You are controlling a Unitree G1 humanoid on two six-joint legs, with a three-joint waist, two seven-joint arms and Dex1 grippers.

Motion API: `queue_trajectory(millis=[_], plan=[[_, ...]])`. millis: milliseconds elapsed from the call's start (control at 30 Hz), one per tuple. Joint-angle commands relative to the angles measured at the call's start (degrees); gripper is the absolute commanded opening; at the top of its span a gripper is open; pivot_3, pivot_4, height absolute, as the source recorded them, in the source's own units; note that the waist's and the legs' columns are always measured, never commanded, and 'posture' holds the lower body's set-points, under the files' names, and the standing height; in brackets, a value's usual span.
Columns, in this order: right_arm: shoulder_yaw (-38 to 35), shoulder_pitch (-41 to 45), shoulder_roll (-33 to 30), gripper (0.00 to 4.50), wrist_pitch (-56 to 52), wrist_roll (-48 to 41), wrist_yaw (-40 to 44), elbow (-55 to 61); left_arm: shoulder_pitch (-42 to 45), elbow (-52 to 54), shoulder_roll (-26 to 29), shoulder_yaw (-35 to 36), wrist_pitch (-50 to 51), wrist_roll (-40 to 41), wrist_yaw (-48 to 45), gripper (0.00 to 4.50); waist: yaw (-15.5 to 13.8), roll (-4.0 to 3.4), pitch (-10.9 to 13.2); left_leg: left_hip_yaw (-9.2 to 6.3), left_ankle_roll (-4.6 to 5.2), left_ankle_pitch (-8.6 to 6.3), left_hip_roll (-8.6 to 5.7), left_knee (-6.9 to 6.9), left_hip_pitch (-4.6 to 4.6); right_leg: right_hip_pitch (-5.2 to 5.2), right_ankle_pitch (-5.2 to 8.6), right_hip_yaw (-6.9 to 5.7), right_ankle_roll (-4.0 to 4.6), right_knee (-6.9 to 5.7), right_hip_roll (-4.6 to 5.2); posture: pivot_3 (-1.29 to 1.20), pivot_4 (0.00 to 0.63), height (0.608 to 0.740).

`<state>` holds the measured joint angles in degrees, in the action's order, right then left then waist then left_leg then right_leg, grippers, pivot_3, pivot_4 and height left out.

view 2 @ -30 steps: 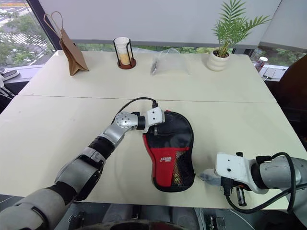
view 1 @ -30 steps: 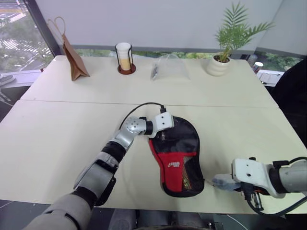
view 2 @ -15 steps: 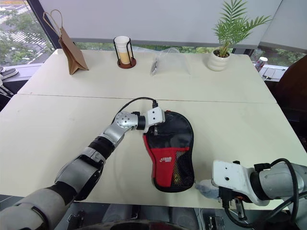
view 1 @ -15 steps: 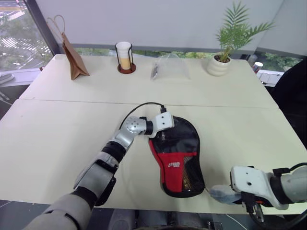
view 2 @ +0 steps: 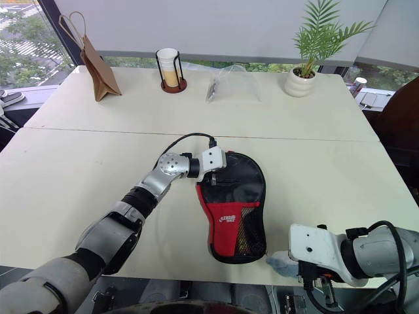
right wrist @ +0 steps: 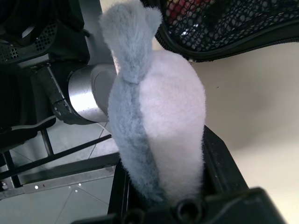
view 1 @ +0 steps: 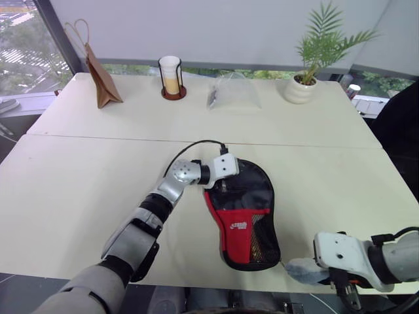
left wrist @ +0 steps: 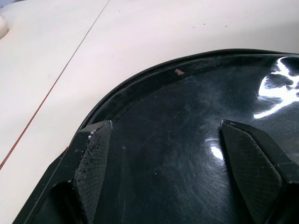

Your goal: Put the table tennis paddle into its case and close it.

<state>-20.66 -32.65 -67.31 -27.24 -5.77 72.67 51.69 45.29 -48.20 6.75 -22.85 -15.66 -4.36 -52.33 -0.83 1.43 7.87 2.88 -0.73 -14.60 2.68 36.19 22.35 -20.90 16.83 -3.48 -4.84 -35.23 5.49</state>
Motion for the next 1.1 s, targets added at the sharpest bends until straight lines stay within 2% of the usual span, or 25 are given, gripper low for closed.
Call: queue_trajectory(millis=[33,67,133,167,300,400,567,733,833,933,1100], plan=[[-1.42,0.92,-0.35,0.21,-0.31,-0.65,1.06,1.32,-3.0,-5.94,2.03,-2.9,3.76,-5.57,0.7,3.85,0.0,0.0,0.0,0.0,0.0,0.0,0.0,-0.01,0.0,0.0,0.0,0.0,0.0,0.01,0.01,0.0,0.15,0.735],[-1.45,1.43,-0.38,0.21,-0.48,-0.69,0.94,1.07,-2.96,-5.98,2.0,-2.91,3.71,-5.58,0.74,3.85,0.0,-0.01,0.01,0.0,0.0,0.0,0.0,-0.01,0.0,0.0,0.0,0.0,0.0,0.02,0.02,0.0,0.15,0.735],[-1.52,2.67,-0.49,1.23,-1.01,-0.96,0.88,0.41,-2.9,-6.03,1.92,-2.91,3.67,-5.57,0.77,3.85,0.01,-0.01,0.01,0.0,-0.01,0.0,0.0,-0.02,0.01,-0.01,0.0,0.0,0.0,0.04,0.04,0.0,0.15,0.735],[-1.61,3.15,-0.55,1.42,-1.23,-1.12,1.03,0.11,-2.87,-6.08,1.87,-2.92,3.64,-5.58,0.8,3.85,0.02,-0.01,0.01,0.0,-0.01,0.0,0.01,-0.03,0.02,-0.02,0.0,0.0,0.0,0.05,0.06,0.0,0.15,0.735],[-3.7,6.67,-1.29,3.48,-1.77,-1.78,1.98,-2.79,-2.83,-6.02,1.87,-2.79,3.33,-5.39,0.67,3.85,0.02,-0.04,0.03,0.0,-0.01,-0.01,0.01,-0.04,0.03,-0.04,0.0,0.0,0.0,0.09,0.09,0.0,0.15,0.735],[-5.17,11.25,-1.88,3.48,-2.29,-3.4,2.18,-6.47,-2.82,-5.67,1.87,-2.6,3.03,-5.13,0.51,3.85,0.06,-0.1,0.07,0.01,-0.01,-0.01,0.0,-0.04,0.05,-0.06,-0.02,0.0,0.04,0.11,0.13,0.0,0.15,0.735],[-4.71,25.37,-1.86,3.48,-6.87,-10.35,-0.19,-14.34,-2.56,-4.73,1.51,-1.34,2.31,-3.54,-0.46,3.85,0.11,-0.31,0.21,0.05,-0.02,-0.01,0.0,-0.06,0.07,-0.12,-0.15,0.0,0.26,0.15,0.2,0.0,0.15,0.735],[-2.94,32.5,-2.5,3.48,-8.19,-13.4,-0.36,-20.35,-2.49,-0.38,1.83,1.58,3.54,0.15,-3.39,3.85,0.07,-0.38,0.3,0.1,0.0,0.0,0.0,-0.19,0.19,-0.33,-0.22,-0.1,0.37,0.16,0.23,0.0,0.15,0.735],[-1.6,34.61,-3.01,3.48,-6.82,-12.86,-0.8,-23.91,-2.85,6.92,3.67,4.87,7.18,3.64,-4.8,3.85,0.12,-0.6,0.38,0.14,0.17,0.1,-0.01,-0.2,0.78,-0.64,-0.46,-0.32,0.44,0.1,0.28,0.0,0.15,0.735],[-0.41,36.83,-2.84,3.48,-6.77,-13.62,-1.45,-25.59,-4.15,17.24,6.71,7.82,13.55,7.64,-6.45,3.85,0.22,-0.67,0.64,0.16,0.21,0.14,0.04,0.0,1.64,-1.6,-0.73,-0.28,0.06,-0.21,0.05,0.0,0.15,0.735],[1.94,38.64,-2.34,3.48,-5.83,-13.8,-2.13,-27.32,-7.16,37.39,13.99,14.2,29.84,16.47,-8.09,3.85,-0.13,-0.89,1.69,0.17,0.16,0.2,0.01,0.28,2.04,-1.97,-0.77,-0.32,-0.04,-0.53,-0.41,0.0,0.15,0.735]])
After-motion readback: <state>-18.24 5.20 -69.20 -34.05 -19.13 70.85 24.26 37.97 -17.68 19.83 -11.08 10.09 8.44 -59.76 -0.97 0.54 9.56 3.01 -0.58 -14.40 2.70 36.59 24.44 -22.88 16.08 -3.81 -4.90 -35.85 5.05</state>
